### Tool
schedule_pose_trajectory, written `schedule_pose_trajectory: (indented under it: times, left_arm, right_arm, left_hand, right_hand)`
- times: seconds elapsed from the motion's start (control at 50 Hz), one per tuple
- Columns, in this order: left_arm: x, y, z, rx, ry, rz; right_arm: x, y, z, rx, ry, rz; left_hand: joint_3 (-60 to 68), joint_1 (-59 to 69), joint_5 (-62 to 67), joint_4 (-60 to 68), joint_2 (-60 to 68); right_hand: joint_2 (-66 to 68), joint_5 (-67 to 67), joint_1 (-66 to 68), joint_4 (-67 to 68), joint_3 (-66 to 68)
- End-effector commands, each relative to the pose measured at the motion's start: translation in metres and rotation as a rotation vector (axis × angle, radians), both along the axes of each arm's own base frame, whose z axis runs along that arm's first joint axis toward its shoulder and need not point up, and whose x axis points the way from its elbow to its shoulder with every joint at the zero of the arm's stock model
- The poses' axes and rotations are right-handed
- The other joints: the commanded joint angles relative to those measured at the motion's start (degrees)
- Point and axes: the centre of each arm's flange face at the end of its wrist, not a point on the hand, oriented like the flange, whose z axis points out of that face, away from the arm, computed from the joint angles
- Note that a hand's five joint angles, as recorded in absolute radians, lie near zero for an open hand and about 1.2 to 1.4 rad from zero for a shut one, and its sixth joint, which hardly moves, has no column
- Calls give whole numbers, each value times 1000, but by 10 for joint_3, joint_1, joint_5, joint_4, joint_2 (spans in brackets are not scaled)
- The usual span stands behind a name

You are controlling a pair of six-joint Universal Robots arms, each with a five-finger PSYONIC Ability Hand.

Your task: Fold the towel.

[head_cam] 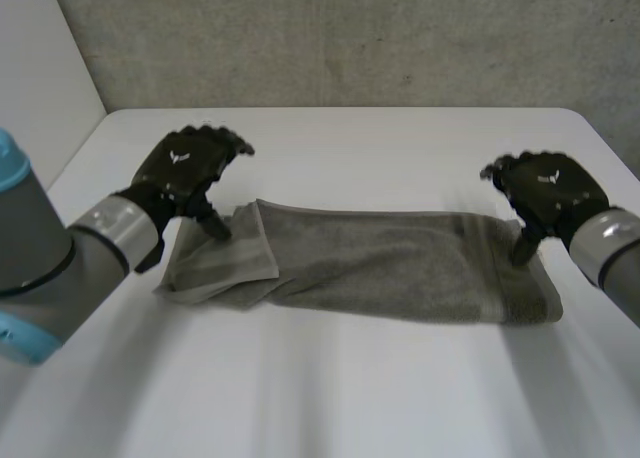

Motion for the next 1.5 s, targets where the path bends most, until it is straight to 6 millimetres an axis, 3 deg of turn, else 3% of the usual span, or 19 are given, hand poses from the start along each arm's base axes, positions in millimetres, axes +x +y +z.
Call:
schedule_pose_trajectory:
  times: [0.02,0.16,0.28,0.56,0.6,0.64,0.66,0.7,0.72,0.74,0.76,0.84,0.94,1.0,1.08,1.14,1.2,1.42,1.5]
  left_arm:
    - [6,35,-29,96,-47,-15]
    - [6,37,-45,100,-65,-6]
    - [7,40,-62,131,-101,48]
    - [-9,51,-71,69,-147,89]
    - [-9,50,-76,68,-171,101]
    - [-9,46,-80,54,-189,123]
    - [-9,46,-80,54,-189,123]
    - [-11,40,-80,30,-185,129]
    - [-11,40,-80,30,-185,129]
    - [-11,37,-80,22,-184,132]
    - [-11,37,-80,22,-184,132]
    - [-7,25,-78,10,-178,159]
    - [11,-8,-66,-21,-145,243]
    - [23,-38,-54,-63,-124,298]
    - [23,-68,-58,-71,-116,302]
    - [24,-76,-61,-62,-119,303]
    - [27,-95,-77,0,-131,298]
    - [25,-114,-100,45,-86,317]
    - [32,-126,-101,35,-87,403]
  right_arm:
    - [-4,32,-27,89,155,75]
    - [-5,33,-64,143,243,113]
    - [-10,25,-73,129,242,93]
    - [-14,17,-81,91,263,76]
    - [-14,17,-81,91,264,75]
    - [-15,16,-81,91,263,75]
    - [-15,16,-81,91,263,75]
    - [-14,17,-81,92,263,76]
    - [-14,17,-81,92,263,76]
    - [-15,17,-82,95,265,74]
    - [-15,17,-83,100,265,73]
    - [-15,17,-85,105,267,71]
    - [-17,15,-87,111,268,66]
    - [-17,15,-87,113,268,66]
    - [-17,16,-88,117,269,67]
    - [-17,16,-89,119,269,67]
    - [-17,16,-89,119,270,66]
    - [-17,15,-88,118,270,66]
    - [-17,16,-89,118,270,66]
  left_hand:
    - [-28,-34,3,-31,-13]
    - [-28,-22,15,-31,-1]
    - [-28,-9,28,-31,13]
    - [-28,35,72,-31,56]
    - [-28,101,138,-31,122]
    - [-28,295,332,-31,316]
    - [-28,296,333,-31,317]
    - [-28,500,537,-31,521]
    - [-28,501,538,-31,522]
    - [-28,623,660,-31,644]
    - [-28,624,661,-31,645]
    - [-28,627,664,-31,648]
    - [-28,627,664,-31,648]
    - [-28,627,664,-31,648]
    - [-28,627,664,-31,648]
    - [-28,627,664,-31,648]
    - [-28,627,664,-31,648]
    - [-28,627,664,-31,648]
    - [-28,533,570,-31,554]
  right_hand:
    - [-42,-36,-40,-44,-27]
    - [-42,-36,-40,-44,-27]
    - [-4,2,-2,-44,-27]
    - [28,34,30,-44,-27]
    - [28,34,30,-44,-27]
    - [28,34,30,-44,-27]
    - [28,34,30,-44,-27]
    - [28,34,30,-44,-27]
    - [28,34,30,-44,-27]
    - [29,36,32,-44,-27]
    - [29,36,32,-44,-27]
    - [43,49,45,-44,-27]
    - [83,90,86,-44,-27]
    - [83,90,86,-44,-27]
    - [83,90,86,-44,-27]
    - [83,90,86,-44,-27]
    - [83,90,86,-44,-27]
    - [83,90,86,-44,-27]
    - [83,90,86,-44,-27]
